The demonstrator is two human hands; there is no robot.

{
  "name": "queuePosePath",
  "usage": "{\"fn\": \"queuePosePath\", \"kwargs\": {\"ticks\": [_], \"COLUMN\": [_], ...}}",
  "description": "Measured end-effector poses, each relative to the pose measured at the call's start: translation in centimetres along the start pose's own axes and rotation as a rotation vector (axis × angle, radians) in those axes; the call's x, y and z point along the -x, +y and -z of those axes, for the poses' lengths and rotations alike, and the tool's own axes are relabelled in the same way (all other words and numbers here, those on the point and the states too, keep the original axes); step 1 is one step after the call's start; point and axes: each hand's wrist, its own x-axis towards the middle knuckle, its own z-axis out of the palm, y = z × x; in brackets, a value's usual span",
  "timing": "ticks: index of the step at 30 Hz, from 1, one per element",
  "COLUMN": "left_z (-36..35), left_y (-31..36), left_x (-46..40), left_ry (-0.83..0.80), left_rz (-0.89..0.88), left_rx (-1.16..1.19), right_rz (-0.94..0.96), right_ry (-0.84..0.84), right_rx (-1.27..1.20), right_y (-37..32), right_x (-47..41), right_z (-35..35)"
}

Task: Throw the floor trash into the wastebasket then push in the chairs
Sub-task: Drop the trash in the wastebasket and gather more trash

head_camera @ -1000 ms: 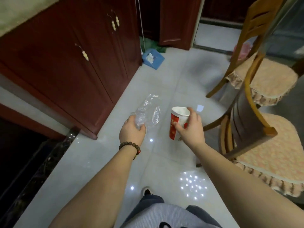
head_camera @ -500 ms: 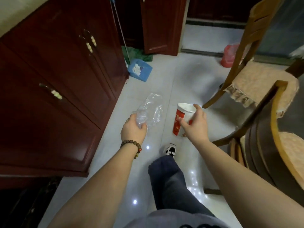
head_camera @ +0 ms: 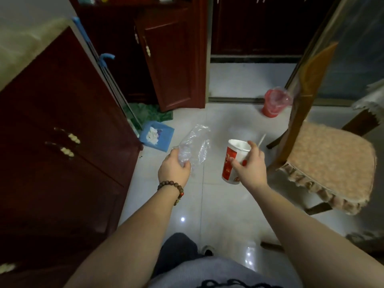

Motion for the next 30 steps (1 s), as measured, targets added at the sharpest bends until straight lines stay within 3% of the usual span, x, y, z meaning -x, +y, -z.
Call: {"fn": "queuePosePath", "kwargs": {"ticks": [10, 19, 30], "left_z": [-4.8, -7.2, -17.9], "left_y": [5.3, 13.1, 25.2], "left_x": [-22.9, -46.6, -59.8], "left_ry": [-0.1, -0.234, -0.46], "left_rz": [-0.096, -0.227, -0.408], "left_rx": [-0.005, -0.084, -0.106], "right_rz": [-0.07, -0.192, -0.386], "right_ry": [0.066, 0.187, 0.413], "right_rx": [0.027, -0.014, -0.044], "right_y": [-2.3, -8.9, -6.2], "right_x": [-19.7, -40.4, -54.4], "right_z": [-5.9, -11.2, -7.7]}}
